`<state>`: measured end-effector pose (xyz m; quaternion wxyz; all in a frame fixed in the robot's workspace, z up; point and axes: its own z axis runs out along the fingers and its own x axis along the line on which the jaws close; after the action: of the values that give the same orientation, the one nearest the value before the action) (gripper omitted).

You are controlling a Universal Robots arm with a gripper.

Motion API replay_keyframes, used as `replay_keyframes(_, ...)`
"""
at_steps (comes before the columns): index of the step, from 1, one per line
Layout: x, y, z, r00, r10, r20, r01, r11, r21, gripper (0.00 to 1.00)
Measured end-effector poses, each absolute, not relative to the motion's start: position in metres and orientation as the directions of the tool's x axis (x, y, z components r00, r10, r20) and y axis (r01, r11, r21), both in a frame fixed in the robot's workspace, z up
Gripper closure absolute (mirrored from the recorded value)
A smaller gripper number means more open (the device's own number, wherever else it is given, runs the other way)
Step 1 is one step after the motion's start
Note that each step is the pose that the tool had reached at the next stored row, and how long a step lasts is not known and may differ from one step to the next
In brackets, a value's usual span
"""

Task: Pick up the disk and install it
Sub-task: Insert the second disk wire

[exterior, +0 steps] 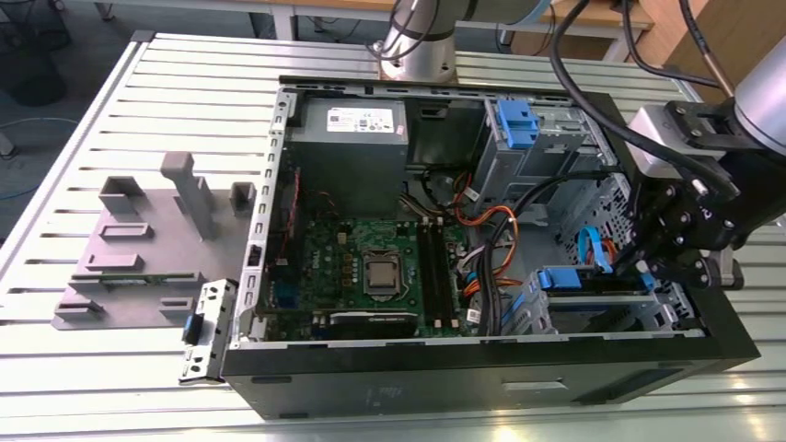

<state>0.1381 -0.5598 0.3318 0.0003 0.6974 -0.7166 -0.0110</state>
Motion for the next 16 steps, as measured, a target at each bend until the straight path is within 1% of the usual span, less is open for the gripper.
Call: replay_keyframes(16,0.1381,-0.5598,0.3278,-0.027,-1.000,-0.015,-1.000,0.027,0.016,0.84)
